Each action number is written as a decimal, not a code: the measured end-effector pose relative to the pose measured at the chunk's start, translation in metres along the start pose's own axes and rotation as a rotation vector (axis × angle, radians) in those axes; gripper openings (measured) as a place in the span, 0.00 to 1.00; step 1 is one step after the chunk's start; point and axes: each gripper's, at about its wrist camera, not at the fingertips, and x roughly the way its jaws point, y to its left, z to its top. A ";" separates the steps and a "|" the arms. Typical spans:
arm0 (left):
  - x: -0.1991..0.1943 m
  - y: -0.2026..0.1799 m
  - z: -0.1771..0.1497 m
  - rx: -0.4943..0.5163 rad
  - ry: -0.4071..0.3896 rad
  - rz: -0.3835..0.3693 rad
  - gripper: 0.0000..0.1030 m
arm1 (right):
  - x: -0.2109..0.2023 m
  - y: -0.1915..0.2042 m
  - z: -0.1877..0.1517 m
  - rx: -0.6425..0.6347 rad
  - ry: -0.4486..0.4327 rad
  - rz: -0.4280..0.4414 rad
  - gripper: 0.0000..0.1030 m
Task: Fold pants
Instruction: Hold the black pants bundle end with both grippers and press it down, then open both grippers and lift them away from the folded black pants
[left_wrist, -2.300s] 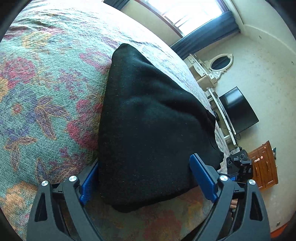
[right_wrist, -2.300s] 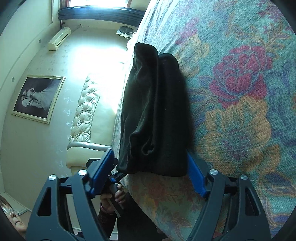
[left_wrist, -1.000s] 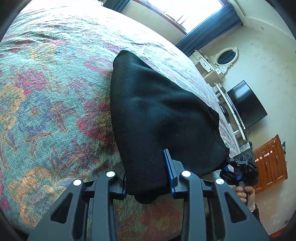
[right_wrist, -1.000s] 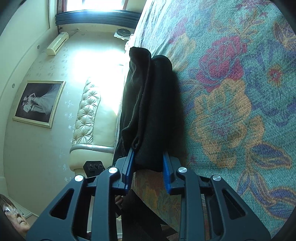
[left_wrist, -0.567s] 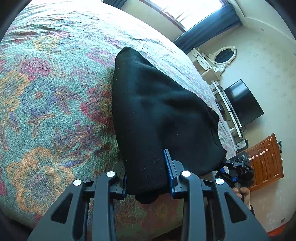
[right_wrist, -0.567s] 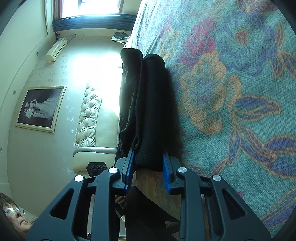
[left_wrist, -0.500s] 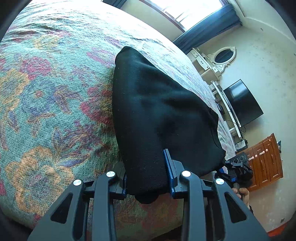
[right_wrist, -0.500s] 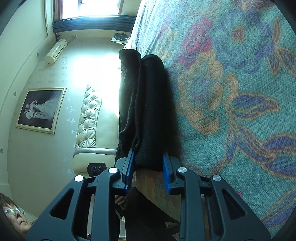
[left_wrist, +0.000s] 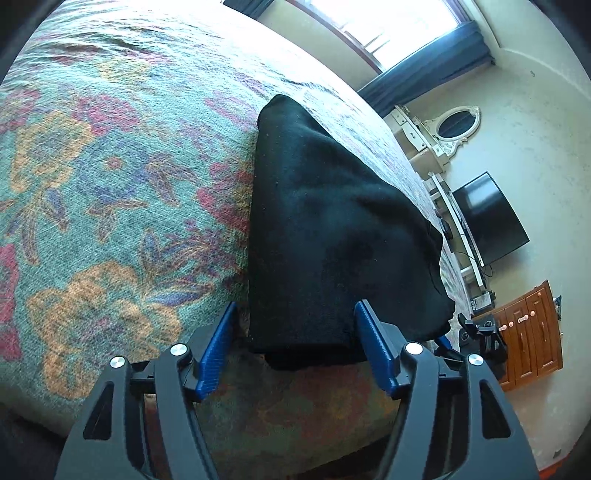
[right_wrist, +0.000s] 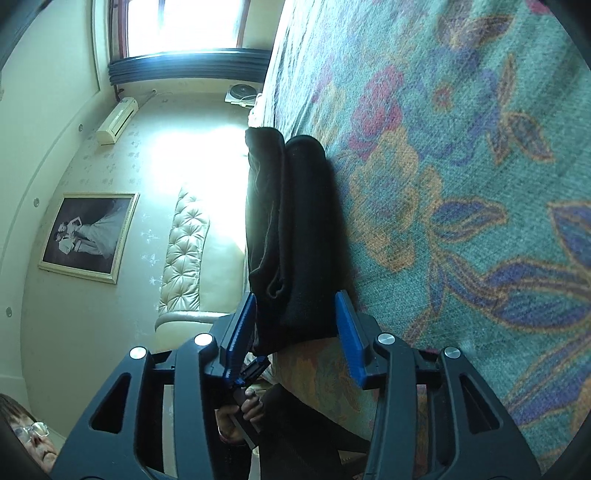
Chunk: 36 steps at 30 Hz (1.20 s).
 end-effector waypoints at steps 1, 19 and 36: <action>-0.003 -0.001 -0.002 -0.006 -0.010 0.012 0.65 | -0.005 0.004 -0.003 -0.017 -0.025 -0.033 0.47; 0.002 -0.052 -0.060 0.236 -0.073 0.501 0.79 | 0.036 0.087 -0.110 -0.579 -0.129 -0.702 0.86; 0.001 -0.076 -0.068 0.326 -0.116 0.533 0.79 | 0.052 0.105 -0.145 -0.700 -0.139 -0.754 0.86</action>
